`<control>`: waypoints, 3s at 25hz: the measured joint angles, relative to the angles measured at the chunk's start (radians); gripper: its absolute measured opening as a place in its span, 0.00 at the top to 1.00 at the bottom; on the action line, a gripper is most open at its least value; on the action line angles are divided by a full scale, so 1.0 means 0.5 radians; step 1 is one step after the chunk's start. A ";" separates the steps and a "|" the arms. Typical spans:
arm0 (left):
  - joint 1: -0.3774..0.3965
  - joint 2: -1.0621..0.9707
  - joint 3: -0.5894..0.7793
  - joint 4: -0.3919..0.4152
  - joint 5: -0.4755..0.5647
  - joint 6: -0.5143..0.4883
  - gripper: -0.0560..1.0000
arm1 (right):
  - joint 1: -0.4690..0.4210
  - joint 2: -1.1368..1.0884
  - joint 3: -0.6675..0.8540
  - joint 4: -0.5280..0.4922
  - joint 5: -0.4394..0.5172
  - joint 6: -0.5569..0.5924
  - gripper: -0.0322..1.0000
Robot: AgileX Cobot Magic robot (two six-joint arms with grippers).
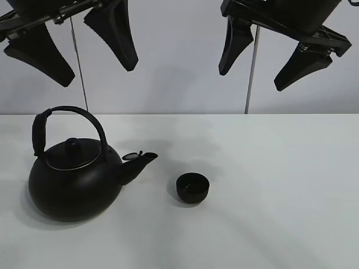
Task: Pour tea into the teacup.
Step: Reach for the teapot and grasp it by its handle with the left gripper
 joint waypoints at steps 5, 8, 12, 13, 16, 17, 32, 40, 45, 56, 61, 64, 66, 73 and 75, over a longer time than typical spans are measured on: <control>0.000 0.000 0.000 0.000 0.000 0.000 0.32 | 0.000 -0.001 0.000 0.002 -0.005 0.038 0.38; 0.000 0.000 0.000 0.000 0.000 0.000 0.32 | 0.000 -0.001 0.002 0.002 -0.005 0.043 0.38; 0.000 0.000 0.000 0.000 0.000 0.000 0.32 | 0.000 -0.002 0.002 0.002 -0.005 0.048 0.38; 0.000 0.000 0.000 0.000 0.000 0.000 0.32 | 0.000 -0.002 0.002 0.002 -0.005 0.048 0.38; 0.000 0.000 0.000 0.000 0.000 0.000 0.32 | 0.000 -0.002 0.002 0.003 -0.005 0.048 0.38; 0.000 0.000 0.000 0.000 0.000 0.000 0.32 | 0.000 -0.002 0.002 0.007 -0.005 0.048 0.38; 0.027 -0.010 -0.003 0.089 0.032 0.030 0.32 | 0.000 -0.002 0.002 0.011 -0.152 0.048 0.38; 0.080 -0.648 0.573 0.620 -0.479 0.000 0.32 | 0.000 -0.002 0.002 0.014 -0.346 0.048 0.38; 0.096 -1.076 1.515 0.845 -1.713 -0.009 0.32 | 0.000 -0.002 0.002 0.017 -0.436 0.048 0.38; 0.459 -0.595 2.263 0.906 -3.458 0.036 0.32 | 0.000 -0.002 0.002 0.017 -0.539 0.048 0.38; 0.466 -0.203 2.263 0.908 -3.796 0.040 0.32 | 0.000 -0.002 0.002 0.017 -0.542 0.048 0.38; 0.466 -0.009 2.263 0.878 -4.028 0.046 0.32 | 0.000 -0.002 0.002 0.017 -0.544 0.048 0.38; 0.466 0.095 2.259 0.863 -4.146 0.064 0.32 | 0.000 -0.002 0.002 0.017 -0.544 0.048 0.38; 0.466 0.332 2.249 0.827 -4.196 0.095 0.32 | 0.000 -0.002 0.002 0.017 -0.544 0.048 0.38; 0.466 0.357 2.232 0.811 -4.196 0.095 0.32 | 0.000 -0.002 0.002 0.017 -0.544 0.048 0.38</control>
